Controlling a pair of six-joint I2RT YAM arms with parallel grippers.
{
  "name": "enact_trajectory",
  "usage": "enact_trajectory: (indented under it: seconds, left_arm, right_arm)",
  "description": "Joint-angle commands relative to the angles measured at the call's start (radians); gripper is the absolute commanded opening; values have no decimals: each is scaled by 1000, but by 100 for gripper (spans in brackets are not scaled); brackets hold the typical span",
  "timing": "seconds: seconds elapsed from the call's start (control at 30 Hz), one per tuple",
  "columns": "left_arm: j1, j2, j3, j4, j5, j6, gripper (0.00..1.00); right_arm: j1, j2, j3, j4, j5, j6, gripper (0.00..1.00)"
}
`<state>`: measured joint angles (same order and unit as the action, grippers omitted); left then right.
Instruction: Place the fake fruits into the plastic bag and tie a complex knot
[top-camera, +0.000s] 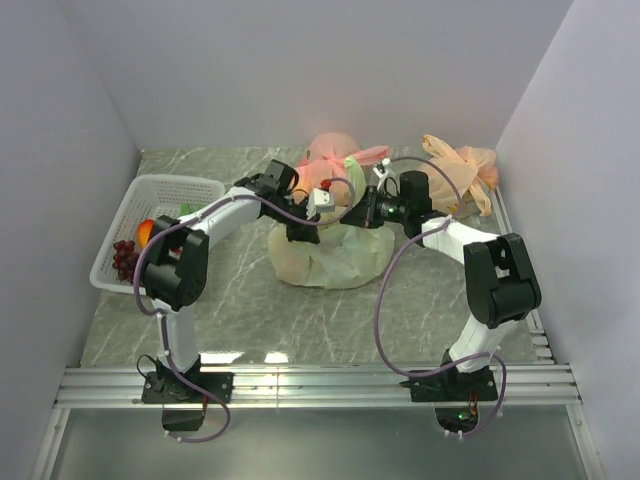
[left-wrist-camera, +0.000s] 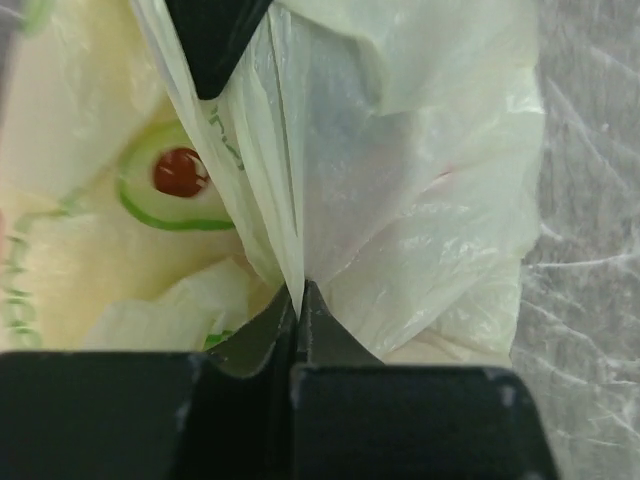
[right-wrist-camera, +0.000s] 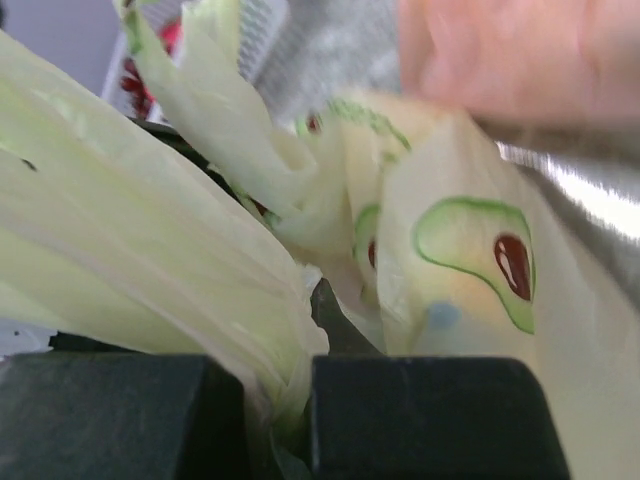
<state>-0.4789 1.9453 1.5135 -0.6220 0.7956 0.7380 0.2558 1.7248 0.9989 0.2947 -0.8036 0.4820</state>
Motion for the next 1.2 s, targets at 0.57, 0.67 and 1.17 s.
enact_trajectory:
  seconds: [0.57,0.67,1.17]
  left_arm:
    - [94,-284,97,183,232,-443,99]
    - [184,-347,76,365,197,-688,99]
    - [306,-203,-48,588,-33,-1075,99]
  right_arm:
    - [-10,21,191,-520,242,-210,0]
    - [2,18,198,-529,233,-279,0]
    - [23,24,230,-552,236,-353,0]
